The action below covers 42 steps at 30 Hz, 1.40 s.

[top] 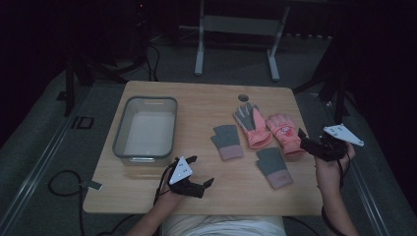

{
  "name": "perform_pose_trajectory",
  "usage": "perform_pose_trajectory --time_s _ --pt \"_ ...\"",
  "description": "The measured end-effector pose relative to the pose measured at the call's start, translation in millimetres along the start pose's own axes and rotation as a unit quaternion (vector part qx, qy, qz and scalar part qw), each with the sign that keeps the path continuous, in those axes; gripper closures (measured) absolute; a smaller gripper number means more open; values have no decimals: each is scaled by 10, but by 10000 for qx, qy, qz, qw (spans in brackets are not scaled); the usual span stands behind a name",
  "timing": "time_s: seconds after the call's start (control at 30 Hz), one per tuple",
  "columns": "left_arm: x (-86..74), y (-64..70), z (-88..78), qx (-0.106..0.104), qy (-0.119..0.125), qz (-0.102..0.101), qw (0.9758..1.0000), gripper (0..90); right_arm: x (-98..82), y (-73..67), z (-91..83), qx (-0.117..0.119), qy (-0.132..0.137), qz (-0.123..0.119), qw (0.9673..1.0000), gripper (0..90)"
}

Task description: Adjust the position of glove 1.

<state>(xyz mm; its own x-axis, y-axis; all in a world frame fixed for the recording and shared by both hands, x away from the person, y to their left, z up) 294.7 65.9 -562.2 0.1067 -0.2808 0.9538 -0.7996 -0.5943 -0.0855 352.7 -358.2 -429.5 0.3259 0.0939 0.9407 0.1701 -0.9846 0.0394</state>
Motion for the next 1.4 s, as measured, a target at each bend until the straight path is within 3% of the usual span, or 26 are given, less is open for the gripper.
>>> perform_pose_trajectory --time_s 0.1,0.37,0.43,0.47,0.67,0.73,0.83,0.93,1.07,1.13,1.23,1.33,1.4 --pt "0 2 -2 3 -12 31 10000 16 72 -68 35 30 -16 -38 10000 154" --pt "0 -2 -1 -10 -8 6 10000 16 203 -206 131 307 -13 145 9994 136" --pt "0 -3 -1 -10 -5 2 10000 16 231 -273 171 592 1 281 9979 123" --pt "0 -3 -1 -10 -6 -2 10000 16 231 -273 171 592 1 281 9979 123" --pt "0 -3 -1 -17 -7 -12 10000 16 251 -498 251 1105 -44 -79 9938 118" --pt "0 -4 -1 -17 -8 -13 10000 16 250 -528 268 1135 -42 -109 9935 131" --pt "-1 -5 -1 -20 -7 -15 10000 16 244 -627 357 1457 -154 -106 9892 144" --pt "-1 -4 -2 -18 -7 -12 10000 16 236 -679 409 1539 -199 -112 9878 145" --pt "0 -3 -2 -17 -7 7 10000 16 203 -831 526 1807 -324 -167 9829 161" --pt "0 -3 -2 -18 -8 -1 10000 16 197 -857 547 1822 -346 -171 9825 170" --pt "0 -2 -2 -24 -5 -2 10000 16 156 -1007 672 2050 -477 -202 9774 196" --pt "0 -2 -2 -25 -6 1 10000 16 132 -1074 727 2104 -564 -272 9756 213" --pt "-1 -4 -2 -29 -9 -2 10000 16 92 -1160 797 2223 -625 -375 9723 242"
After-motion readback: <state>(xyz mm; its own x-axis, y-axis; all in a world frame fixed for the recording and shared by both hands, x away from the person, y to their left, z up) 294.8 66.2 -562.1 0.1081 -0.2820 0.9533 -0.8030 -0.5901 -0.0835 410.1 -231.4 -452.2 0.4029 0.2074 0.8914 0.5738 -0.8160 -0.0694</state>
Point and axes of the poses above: each handheld gripper's, and its own axes: z roughly forward along the jaws, x roughly out of its top, y roughly to its right, the point moved 1 cm from there along z, roughly forward along the jaws, and after that the axes turned 6 degrees about z, right-handed, at the moved point
